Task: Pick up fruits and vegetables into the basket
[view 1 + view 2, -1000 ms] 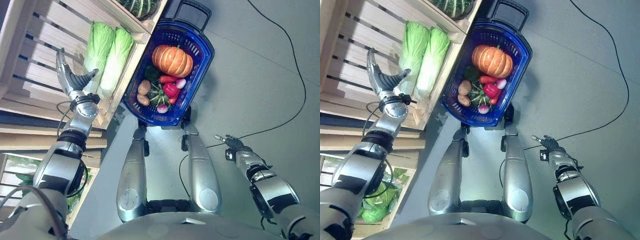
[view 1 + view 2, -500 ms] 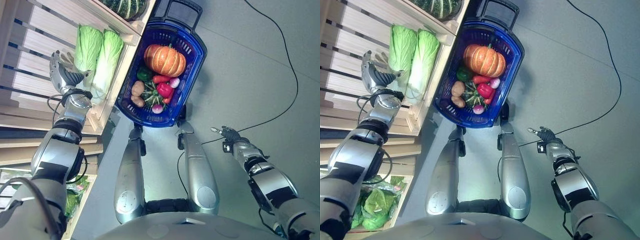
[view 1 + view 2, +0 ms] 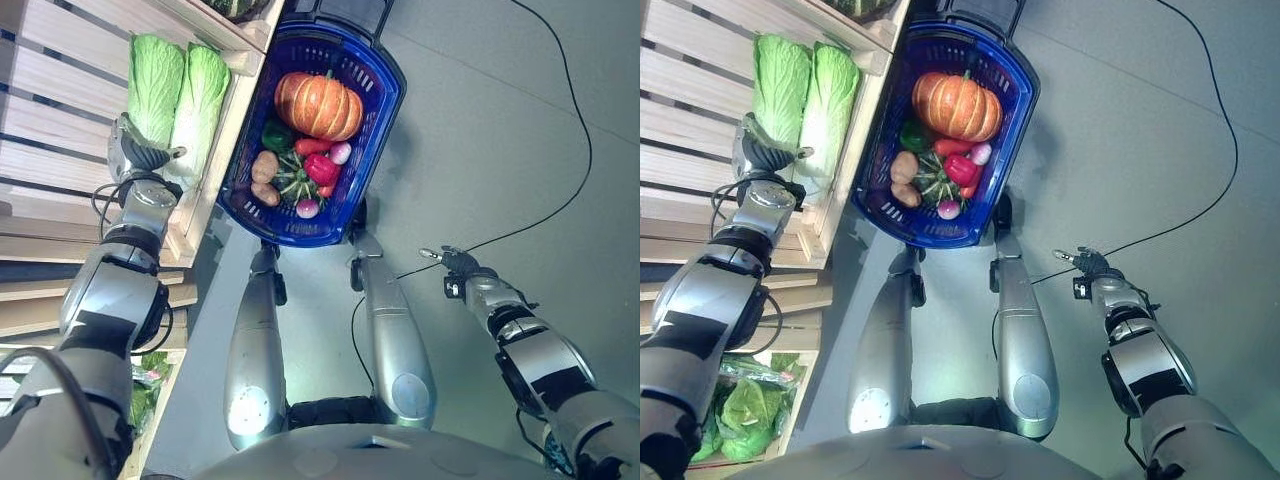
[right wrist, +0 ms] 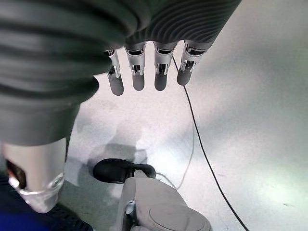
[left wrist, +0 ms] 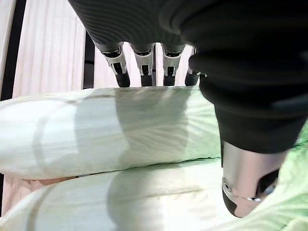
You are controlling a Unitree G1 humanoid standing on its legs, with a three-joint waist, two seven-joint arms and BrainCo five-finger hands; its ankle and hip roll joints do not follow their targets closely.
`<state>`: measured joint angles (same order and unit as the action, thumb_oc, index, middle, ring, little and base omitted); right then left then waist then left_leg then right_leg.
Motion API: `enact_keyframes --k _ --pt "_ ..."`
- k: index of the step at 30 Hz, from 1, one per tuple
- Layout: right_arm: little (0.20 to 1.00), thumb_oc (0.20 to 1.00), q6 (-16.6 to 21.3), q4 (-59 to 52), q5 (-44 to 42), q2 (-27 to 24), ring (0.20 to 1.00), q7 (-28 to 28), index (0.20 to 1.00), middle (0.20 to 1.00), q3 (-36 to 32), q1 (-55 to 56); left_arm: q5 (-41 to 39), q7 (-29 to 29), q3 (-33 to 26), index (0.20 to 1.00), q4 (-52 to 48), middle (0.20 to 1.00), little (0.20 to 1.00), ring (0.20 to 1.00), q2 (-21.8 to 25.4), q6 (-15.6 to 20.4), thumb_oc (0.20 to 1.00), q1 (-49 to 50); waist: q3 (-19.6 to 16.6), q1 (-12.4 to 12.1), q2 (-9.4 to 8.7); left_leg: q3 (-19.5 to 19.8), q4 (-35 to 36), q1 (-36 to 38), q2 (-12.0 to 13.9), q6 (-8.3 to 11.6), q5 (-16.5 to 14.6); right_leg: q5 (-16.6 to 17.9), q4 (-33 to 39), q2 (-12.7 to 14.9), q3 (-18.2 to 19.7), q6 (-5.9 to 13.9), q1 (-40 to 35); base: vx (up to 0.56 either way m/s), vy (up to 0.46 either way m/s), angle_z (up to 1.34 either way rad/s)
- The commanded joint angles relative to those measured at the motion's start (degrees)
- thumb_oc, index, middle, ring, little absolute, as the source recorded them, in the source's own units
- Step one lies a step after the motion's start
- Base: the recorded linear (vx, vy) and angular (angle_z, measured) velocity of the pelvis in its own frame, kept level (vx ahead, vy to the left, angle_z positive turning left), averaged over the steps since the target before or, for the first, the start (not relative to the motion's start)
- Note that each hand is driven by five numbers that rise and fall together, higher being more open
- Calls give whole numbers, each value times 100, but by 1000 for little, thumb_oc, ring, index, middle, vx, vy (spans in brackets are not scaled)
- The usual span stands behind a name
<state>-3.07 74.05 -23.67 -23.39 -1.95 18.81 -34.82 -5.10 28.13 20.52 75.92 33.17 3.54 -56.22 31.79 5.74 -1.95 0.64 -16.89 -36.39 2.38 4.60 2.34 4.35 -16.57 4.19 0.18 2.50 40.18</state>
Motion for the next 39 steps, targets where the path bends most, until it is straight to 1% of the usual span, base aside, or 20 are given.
enact_keyframes --k 1,4,7,12,14,16,23,27,34,39 --pt "1000 1000 -75 60 -105 -188 1000 22 1000 1000 160 210 -183 -233 -69 1000 472 1000 1000 1000 211 -171 1000 191 -200 -28 -72 -133 -377 -404 -229 -97 -210 -598 -464 -259 -214 -22 2 5 5 -4" --pt "1000 1000 -86 40 -114 -205 1000 29 1000 1000 165 217 -234 -255 -72 1000 486 1000 1000 1000 202 -239 1000 236 -200 -37 -81 -130 -393 -408 -225 -90 -234 -616 -472 -257 -215 -15 3 6 2 -4" --pt "1000 1000 -72 48 -135 -217 1000 29 1000 1000 186 198 -315 -133 -98 1000 544 1000 1000 1000 188 -311 1000 286 -200 -43 -87 -131 -382 -423 -230 -88 -225 -613 -457 -269 -212 -20 17 0 0 0" --pt "1000 1000 -92 50 -152 -212 1000 12 1000 1000 196 160 -332 65 -218 1000 657 1000 1000 1000 197 -564 1000 286 -200 -64 -133 -112 -451 -526 -213 -77 -233 -621 -507 -268 -222 -16 109 0 0 0" --pt "1000 1000 -117 59 -172 -210 1000 17 1000 1000 209 128 -264 102 -226 1000 694 1000 1000 1000 184 -620 1000 275 -200 -74 -149 -108 -450 -544 -210 -73 -228 -621 -512 -274 -225 -18 127 0 0 0" --pt "1000 1000 -109 69 -187 -210 1000 30 1000 1000 218 115 -10 175 -181 1000 719 1000 1000 1000 176 -724 1000 236 -200 -82 -169 -104 -437 -567 -208 -75 -221 -614 -512 -281 -231 -18 156 0 0 0" --pt "1000 1000 -138 33 -248 -207 1000 32 1000 1000 274 53 379 569 -39 1000 714 1000 1000 1000 143 -1145 1000 190 -200 -98 -211 -85 -412 -619 -215 -64 -198 -575 -481 -294 -231 -9 206 0 0 0" --pt "1000 1000 -103 42 -262 -161 1000 10 1000 1000 288 55 526 553 8 1000 728 1000 1000 1000 127 -1316 1000 168 -200 -106 -229 -72 -405 -642 -218 -68 -200 -561 -463 -298 -242 2 220 -1 -3 1" --pt "1000 1000 -101 38 -304 -128 1000 -27 1000 1000 325 9 635 403 101 1000 722 1000 1000 1000 55 -1326 1000 191 -200 -118 -245 -60 -390 -683 -221 -60 -193 -533 -441 -298 -264 10 265 0 0 0" --pt "1000 1000 -106 21 -328 -163 1000 -23 1000 1000 341 -17 558 385 129 1000 716 1000 1000 1000 66 -1340 1000 173 -200 -112 -263 -65 -383 -720 -217 -59 -185 -507 -410 -298 -268 17 297 0 0 0"
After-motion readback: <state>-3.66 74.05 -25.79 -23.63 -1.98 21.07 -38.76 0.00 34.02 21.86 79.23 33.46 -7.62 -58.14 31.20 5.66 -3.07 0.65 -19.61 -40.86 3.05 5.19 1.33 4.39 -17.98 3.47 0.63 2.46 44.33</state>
